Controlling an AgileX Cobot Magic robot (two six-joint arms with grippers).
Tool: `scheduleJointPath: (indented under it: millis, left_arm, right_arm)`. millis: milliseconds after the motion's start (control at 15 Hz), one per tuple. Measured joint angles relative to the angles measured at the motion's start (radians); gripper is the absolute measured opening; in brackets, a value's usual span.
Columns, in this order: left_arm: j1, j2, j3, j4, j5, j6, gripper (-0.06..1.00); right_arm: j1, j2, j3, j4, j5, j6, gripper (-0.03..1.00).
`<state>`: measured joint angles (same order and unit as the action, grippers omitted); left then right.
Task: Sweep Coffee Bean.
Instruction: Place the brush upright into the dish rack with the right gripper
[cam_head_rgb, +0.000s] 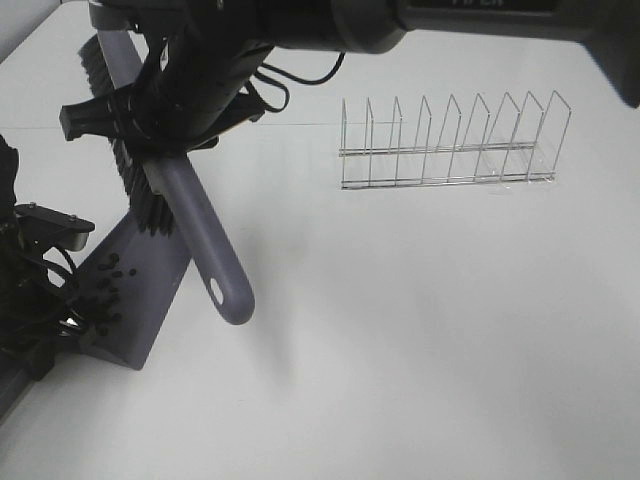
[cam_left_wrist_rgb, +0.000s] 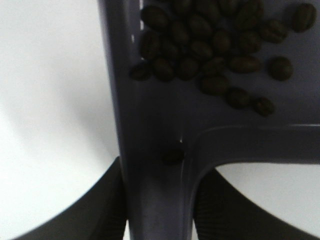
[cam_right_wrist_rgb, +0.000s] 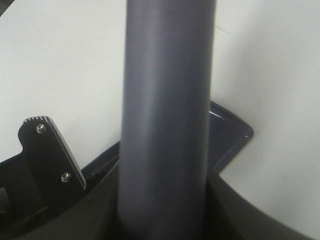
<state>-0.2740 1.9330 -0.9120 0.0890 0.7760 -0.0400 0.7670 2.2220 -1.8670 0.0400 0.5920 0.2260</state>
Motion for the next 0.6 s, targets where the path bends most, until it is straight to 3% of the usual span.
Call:
scheduleJointPath:
  millis: [200,600]
  left_arm:
    - [0.0,0.0,0.0,-0.011,-0.002,0.0,0.34]
    - [0.0,0.0,0.0,-0.07,-0.004,-0.009,0.34]
  right_arm:
    - [-0.006,-0.055,0.0,-0.04,0.079,0.001,0.35]
    - [-0.202,-0.095,0.0,-0.04,0.535,-0.024,0.35]
